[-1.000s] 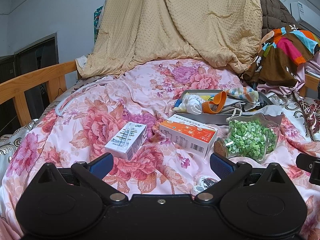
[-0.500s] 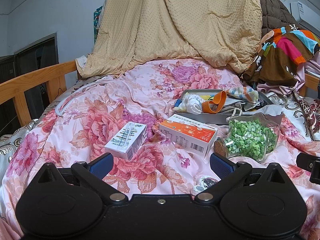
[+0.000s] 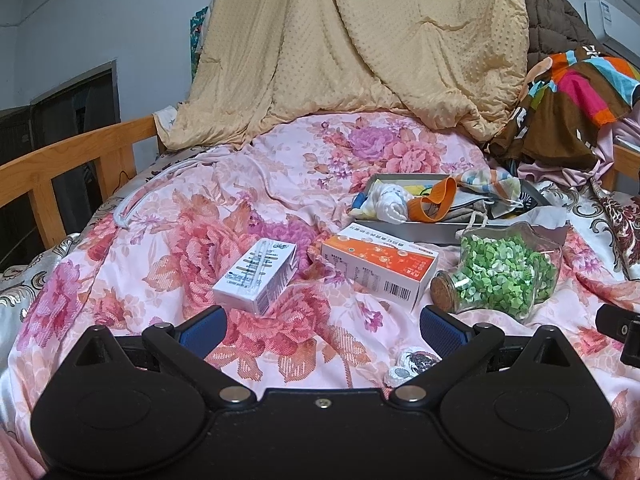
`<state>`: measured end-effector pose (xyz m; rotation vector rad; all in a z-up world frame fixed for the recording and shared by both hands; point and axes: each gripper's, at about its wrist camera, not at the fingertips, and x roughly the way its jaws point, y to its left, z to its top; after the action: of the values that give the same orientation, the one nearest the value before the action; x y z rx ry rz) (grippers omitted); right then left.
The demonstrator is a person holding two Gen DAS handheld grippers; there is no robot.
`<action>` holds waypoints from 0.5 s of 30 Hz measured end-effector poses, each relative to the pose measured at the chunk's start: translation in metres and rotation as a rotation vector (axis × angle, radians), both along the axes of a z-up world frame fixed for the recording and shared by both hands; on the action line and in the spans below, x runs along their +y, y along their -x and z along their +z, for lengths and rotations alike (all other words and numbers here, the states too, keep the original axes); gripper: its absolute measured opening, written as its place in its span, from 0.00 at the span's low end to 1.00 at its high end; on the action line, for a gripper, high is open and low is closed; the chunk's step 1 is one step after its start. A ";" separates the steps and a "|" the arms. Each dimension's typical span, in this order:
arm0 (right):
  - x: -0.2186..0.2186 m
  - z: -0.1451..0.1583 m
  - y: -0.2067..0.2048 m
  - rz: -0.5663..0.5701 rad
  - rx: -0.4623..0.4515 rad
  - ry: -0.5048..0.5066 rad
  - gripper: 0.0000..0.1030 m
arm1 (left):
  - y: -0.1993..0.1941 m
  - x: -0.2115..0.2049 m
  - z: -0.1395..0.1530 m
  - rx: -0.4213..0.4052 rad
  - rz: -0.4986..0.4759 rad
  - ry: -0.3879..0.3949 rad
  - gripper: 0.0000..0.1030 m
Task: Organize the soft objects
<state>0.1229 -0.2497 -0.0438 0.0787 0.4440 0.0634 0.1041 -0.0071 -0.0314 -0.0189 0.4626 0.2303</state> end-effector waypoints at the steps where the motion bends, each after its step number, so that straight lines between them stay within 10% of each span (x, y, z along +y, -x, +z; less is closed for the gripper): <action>1: 0.000 0.000 0.000 0.000 -0.001 0.000 1.00 | 0.000 0.000 0.000 0.004 -0.003 0.004 0.99; 15: 0.001 0.000 0.000 -0.002 0.000 0.001 1.00 | -0.001 -0.003 -0.001 0.020 -0.017 0.018 0.99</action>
<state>0.1230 -0.2482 -0.0437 0.0778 0.4442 0.0610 0.1048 -0.0100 -0.0326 -0.0301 0.4843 0.2103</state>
